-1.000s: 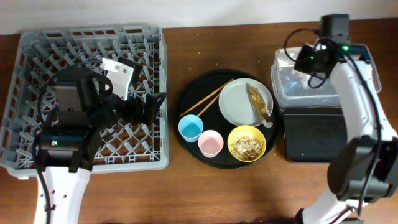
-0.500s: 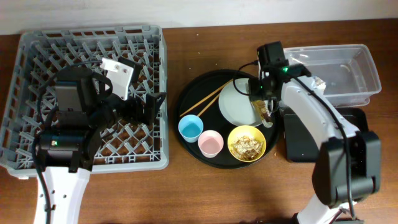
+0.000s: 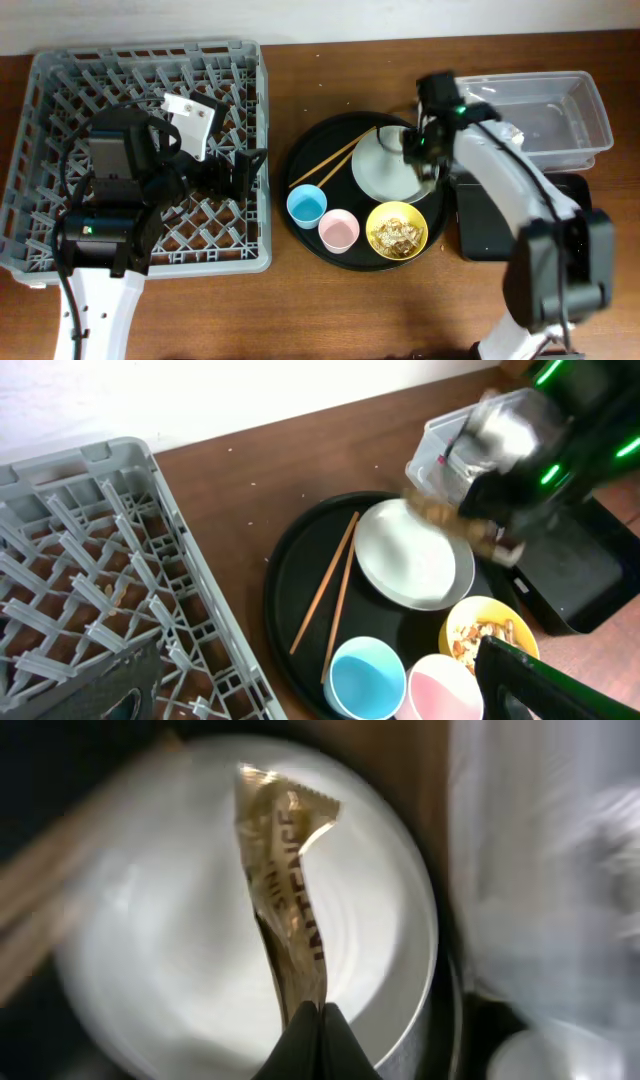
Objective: Sort waste into correct bins and load items into the dishwasher rack
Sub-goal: 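Reach the right gripper to the white plate and grasp the gold wrapper, then carry the gold wrapper right and drop it into the clear bin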
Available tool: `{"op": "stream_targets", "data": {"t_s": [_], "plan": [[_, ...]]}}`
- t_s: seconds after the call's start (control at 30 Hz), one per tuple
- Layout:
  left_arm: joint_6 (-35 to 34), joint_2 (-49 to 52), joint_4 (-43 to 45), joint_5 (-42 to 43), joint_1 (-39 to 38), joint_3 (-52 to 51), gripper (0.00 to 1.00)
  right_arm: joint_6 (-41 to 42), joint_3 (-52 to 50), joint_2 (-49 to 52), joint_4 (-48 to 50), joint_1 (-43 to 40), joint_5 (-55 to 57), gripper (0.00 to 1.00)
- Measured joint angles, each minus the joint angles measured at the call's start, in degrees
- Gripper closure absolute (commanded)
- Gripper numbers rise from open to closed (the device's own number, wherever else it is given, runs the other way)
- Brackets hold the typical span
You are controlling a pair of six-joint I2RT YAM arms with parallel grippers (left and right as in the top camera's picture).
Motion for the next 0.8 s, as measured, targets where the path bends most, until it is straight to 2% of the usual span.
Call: {"op": "stream_targets", "data": {"t_s": [0.1,0.13,0.27,0.3,0.33,0.37,0.4,0.47,0.53,0.63,0.7,0.73,0.8], "plan": [[0.00,0.00,0.00,0.02,0.00,0.00,0.01,6.64,5.31,-7.21,0.02,-2.60,-0.31,0.96],[0.00,0.00,0.02,0.00,0.00,0.00,0.01,13.90,6.16,-8.74,0.07,-7.39,0.11,0.96],[0.00,0.00,-0.09,0.00,0.00,0.00,0.01,26.91,5.99,-0.85,1.70,-18.84,1.27,0.95],[0.00,0.00,0.07,0.00,0.00,0.00,0.01,28.06,5.86,0.96,3.98,-20.02,0.31,0.87],[0.00,0.00,0.07,0.00,0.00,0.00,0.01,29.33,5.86,3.19,6.03,-21.07,-1.27,0.55],[0.00,0.00,0.00,0.00,0.00,0.00,0.01,29.94,5.60,4.70,7.65,-21.68,-3.96,0.44],[0.00,0.00,0.00,0.00,0.00,0.00,0.01,29.09,5.33,4.85,9.03,-21.68,-6.23,0.41],[0.00,0.00,0.02,0.00,0.00,0.00,0.01,25.73,5.44,4.61,10.56,-21.55,-11.41,0.41],[0.00,0.00,-0.02,0.00,0.00,0.00,0.01,20.37,5.42,2.19,7.61,-21.31,-16.52,0.44],[0.00,0.00,-0.02,0.02,0.00,0.00,0.01,11.06,5.79,-9.33,-4.70,-18.27,-22.12,0.46],[0.00,0.04,-0.15,0.04,0.00,0.00,0.01,6.82,6.69,-14.45,-19.19,-12.13,-22.86,0.47],[0.00,0.04,0.07,0.11,0.00,0.00,0.01,6.08,6.51,-14.78,-24.63,-8.07,-21.97,0.50],[0.00,0.04,-0.11,0.20,0.00,0.00,0.01,4.87,3.67,-13.97,-28.39,-0.94,-19.34,0.55]]}}
